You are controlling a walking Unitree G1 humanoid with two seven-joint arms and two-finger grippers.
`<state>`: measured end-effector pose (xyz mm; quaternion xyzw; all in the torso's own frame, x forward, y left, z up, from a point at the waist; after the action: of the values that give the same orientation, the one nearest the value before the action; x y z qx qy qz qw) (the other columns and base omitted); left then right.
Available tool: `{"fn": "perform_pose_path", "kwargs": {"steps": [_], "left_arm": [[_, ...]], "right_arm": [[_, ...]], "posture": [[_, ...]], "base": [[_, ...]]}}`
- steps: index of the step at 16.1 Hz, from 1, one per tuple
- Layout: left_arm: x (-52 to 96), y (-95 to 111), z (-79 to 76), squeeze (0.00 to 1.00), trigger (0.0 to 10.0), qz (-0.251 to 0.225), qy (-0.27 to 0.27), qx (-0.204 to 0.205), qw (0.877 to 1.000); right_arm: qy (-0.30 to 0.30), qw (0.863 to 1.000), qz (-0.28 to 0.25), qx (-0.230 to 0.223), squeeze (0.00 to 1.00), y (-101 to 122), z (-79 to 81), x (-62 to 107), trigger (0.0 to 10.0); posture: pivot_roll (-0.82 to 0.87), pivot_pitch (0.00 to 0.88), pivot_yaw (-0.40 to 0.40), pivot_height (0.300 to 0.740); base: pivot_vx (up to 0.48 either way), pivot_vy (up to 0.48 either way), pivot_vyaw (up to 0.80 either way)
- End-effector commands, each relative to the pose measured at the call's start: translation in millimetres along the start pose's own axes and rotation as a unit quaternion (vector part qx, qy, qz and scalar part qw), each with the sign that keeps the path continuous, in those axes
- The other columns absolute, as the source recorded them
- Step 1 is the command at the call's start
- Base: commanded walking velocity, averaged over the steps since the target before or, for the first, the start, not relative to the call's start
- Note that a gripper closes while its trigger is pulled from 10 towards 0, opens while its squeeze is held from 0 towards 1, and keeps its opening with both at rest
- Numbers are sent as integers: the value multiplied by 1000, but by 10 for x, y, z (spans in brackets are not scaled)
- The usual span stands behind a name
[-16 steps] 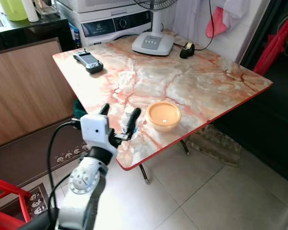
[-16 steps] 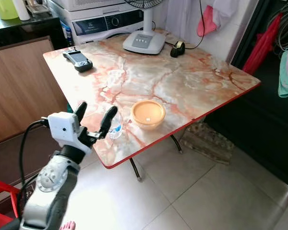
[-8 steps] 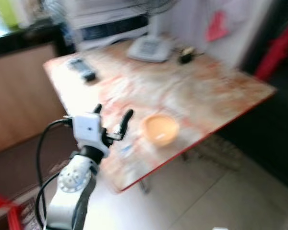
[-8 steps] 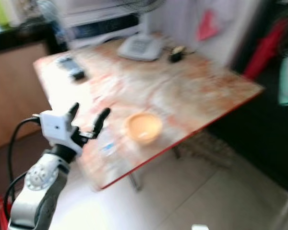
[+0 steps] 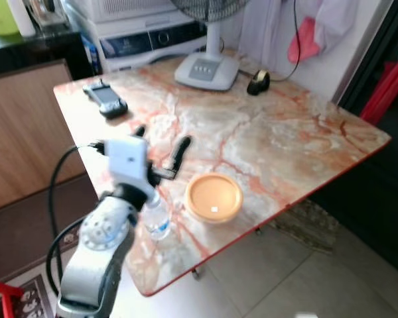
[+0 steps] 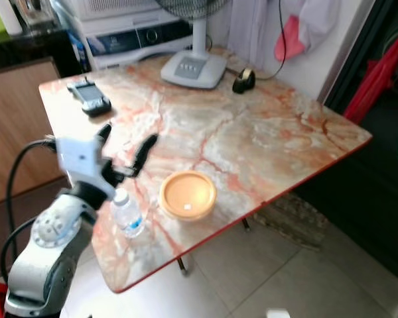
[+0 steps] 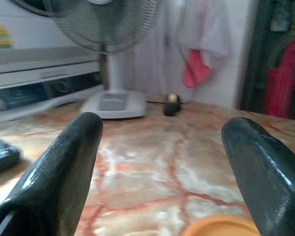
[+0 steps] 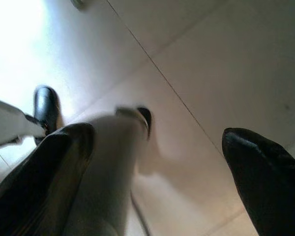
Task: Restocking fridge
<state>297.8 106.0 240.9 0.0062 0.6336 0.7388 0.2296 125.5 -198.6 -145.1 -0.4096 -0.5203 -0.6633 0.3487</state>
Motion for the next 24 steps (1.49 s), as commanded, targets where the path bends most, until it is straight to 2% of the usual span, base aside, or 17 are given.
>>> {"fn": "perform_pose_path", "kwargs": {"steps": [1, 2, 3, 4, 5, 6, 8, 9, 12, 13, 15, 18, 24], "left_arm": [[-48, 192, 52, 0, 10000, -9, 3, -3, 1000], [-80, 253, 110, 0, 10000, -6, 14, -6, 1000], [-114, 267, 189, 0, 10000, 20, 22, -11, 999], [-145, 261, 268, 0, 10000, 71, 22, 4, 997], [-134, 242, 256, 0, 10000, 124, -5, 25, 992], [-108, 220, 204, 0, 10000, 151, -34, 26, 988], [16, 167, 46, 0, 10000, 199, -115, -7, 973], [41, 129, 74, 0, 10000, 218, -109, -20, 970], [152, 40, 100, 0, 10000, 292, -120, -56, 947], [196, -26, 173, 0, 10000, 317, -104, -68, 940], [258, -109, 195, 0, 10000, 335, -103, -63, 935], [263, -163, 140, 0, 10000, 342, -101, -20, 934], [345, -251, 127, 0, 10000, 367, -101, -20, 925]], "right_arm": [[-3, 1000, 3, -4, 0, -16, -5, 1, 10000], [-3, 1000, 2, -6, 0, -15, -1, 0, 10000], [-3, 1000, 2, -6, 0, -12, 4, -2, 10000], [-4, 1000, 2, -7, 0, -10, 4, -2, 10000], [-4, 1000, 2, -7, 0, -10, 3, -2, 10000], [-5, 1000, 4, -6, 0, -12, 2, -3, 10000], [-4, 1000, 7, -4, 0, -13, 3, -4, 10000], [-3, 1000, 6, -4, 0, -8, 8, -6, 10000], [-1, 1000, 7, -2, 0, 1, 10, -7, 10000], [-1, 1000, 8, -2, 0, 0, 9, -7, 10000], [-1, 1000, 9, -1, 0, -3, 8, -7, 10000], [-1, 1000, 8, 1, 0, -1, -3, -4, 10000], [0, 1000, 8, 2, 0, 7, -14, -2, 10000]], "posture": [[194, 66, -59, 740], [200, 69, -59, 740], [205, 75, -59, 740], [212, 81, -59, 740], [222, 82, -58, 740], [229, 83, -58, 740], [232, 83, -56, 740], [228, 87, -52, 740], [229, 88, -54, 740], [234, 91, -53, 740], [231, 92, -54, 740], [223, 87, -56, 740], [217, 97, -58, 740]], "base": [[0, 0, 0], [0, 0, 0], [0, 0, 0], [0, 0, 0], [0, 0, 0], [0, 0, 0], [0, 0, 0], [0, 0, 0], [0, 0, 0], [0, 0, 0], [0, 0, 0], [0, 0, 0], [0, 0, 0]]}}
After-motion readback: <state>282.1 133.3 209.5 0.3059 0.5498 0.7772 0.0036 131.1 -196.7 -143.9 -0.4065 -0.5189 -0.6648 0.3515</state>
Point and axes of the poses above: a point about 5 cm out from each wrist's last joint towards the gripper, its own x axis pointing back from the gripper into the wrist, its own y axis along the axis of the wrist's last joint, z = x × y, the point moved 4 cm from there along -x, pointing out of the wrist towards the gripper, and after that the axes turned 6 degrees about -x, right-handed, at the moved point
